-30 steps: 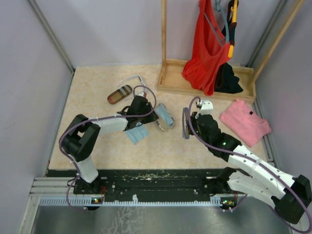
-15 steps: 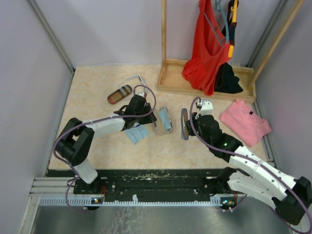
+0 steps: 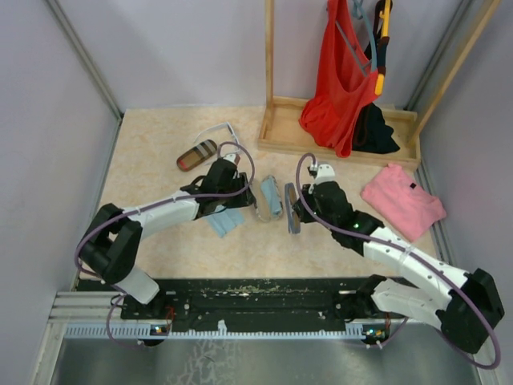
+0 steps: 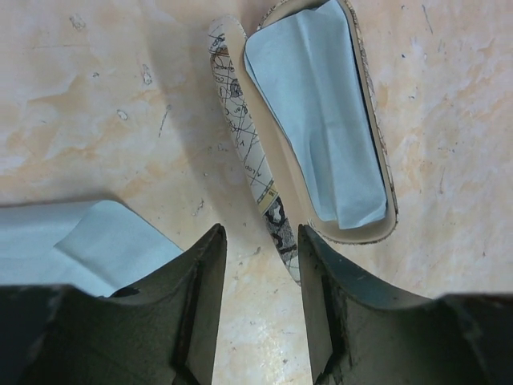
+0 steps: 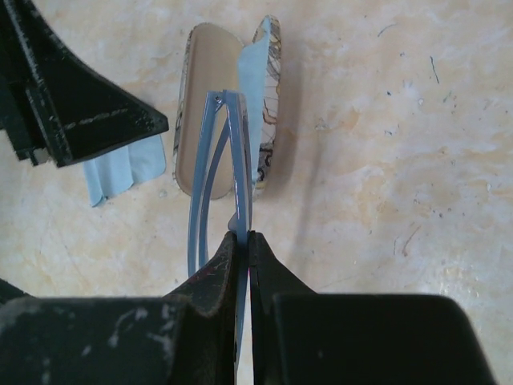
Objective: Organize the sunglasses
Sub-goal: Adjust the sunglasses case at the center of the board, then place the sunglasses in the sunglasses case.
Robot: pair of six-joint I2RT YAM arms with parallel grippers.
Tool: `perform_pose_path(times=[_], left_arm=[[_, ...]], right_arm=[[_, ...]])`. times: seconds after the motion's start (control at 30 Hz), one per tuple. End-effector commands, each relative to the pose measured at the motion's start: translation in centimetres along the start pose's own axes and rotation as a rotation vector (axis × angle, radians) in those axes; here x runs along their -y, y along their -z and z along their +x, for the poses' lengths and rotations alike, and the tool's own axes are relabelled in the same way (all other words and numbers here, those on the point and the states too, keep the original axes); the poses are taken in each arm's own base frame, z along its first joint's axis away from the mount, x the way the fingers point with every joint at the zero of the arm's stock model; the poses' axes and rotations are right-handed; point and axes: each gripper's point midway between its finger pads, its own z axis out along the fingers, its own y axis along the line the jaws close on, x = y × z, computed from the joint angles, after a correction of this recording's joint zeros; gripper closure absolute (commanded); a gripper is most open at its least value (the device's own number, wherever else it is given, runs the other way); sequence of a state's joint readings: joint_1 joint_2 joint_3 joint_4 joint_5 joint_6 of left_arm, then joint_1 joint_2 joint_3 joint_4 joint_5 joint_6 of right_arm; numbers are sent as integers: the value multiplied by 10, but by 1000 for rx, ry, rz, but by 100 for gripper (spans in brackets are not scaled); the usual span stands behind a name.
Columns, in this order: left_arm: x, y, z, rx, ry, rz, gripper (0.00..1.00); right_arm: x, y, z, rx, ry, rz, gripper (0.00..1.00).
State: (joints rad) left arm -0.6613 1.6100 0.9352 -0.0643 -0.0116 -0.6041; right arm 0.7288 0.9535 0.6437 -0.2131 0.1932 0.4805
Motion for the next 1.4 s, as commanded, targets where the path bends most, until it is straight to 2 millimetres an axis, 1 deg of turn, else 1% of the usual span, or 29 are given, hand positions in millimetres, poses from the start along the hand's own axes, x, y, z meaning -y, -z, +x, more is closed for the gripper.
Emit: perform_pose_path(times=[0.0, 0.13, 0.33, 0.4, 0.57, 0.6, 0.67, 0.73, 0.9, 1.1, 1.37], left_arm=[[18, 16, -18, 83, 10, 82, 51], [16, 21, -24, 118, 43, 96, 48], [3, 25, -25, 146, 100, 134, 45], [-1, 26, -26, 154, 111, 141, 44], [-7, 27, -26, 154, 107, 151, 44], [-6, 26, -26, 154, 104, 160, 44], [-6, 25, -24, 148, 101, 165, 44], [-6, 24, -23, 142, 105, 169, 44], [-5, 23, -21, 140, 110, 182, 46], [-5, 21, -19, 132, 103, 181, 47], [-5, 22, -21, 137, 96, 180, 48]], right_arm=[[-23, -11, -50, 76, 3, -69, 100], [-29, -31, -57, 12, 9, -90, 100], [-46, -65, -55, -79, 5, -126, 100], [-48, -78, -53, -109, 4, -122, 100], [-51, -107, -51, -163, 22, -100, 100], [-48, -115, -46, -183, 27, -85, 100], [-45, -124, -44, -201, 35, -57, 100], [-40, -136, -36, -233, 43, -29, 100], [-32, -148, -26, -273, 50, 14, 100], [-21, -154, -19, -302, 57, 48, 100], [-12, -161, -10, -329, 53, 60, 100]])
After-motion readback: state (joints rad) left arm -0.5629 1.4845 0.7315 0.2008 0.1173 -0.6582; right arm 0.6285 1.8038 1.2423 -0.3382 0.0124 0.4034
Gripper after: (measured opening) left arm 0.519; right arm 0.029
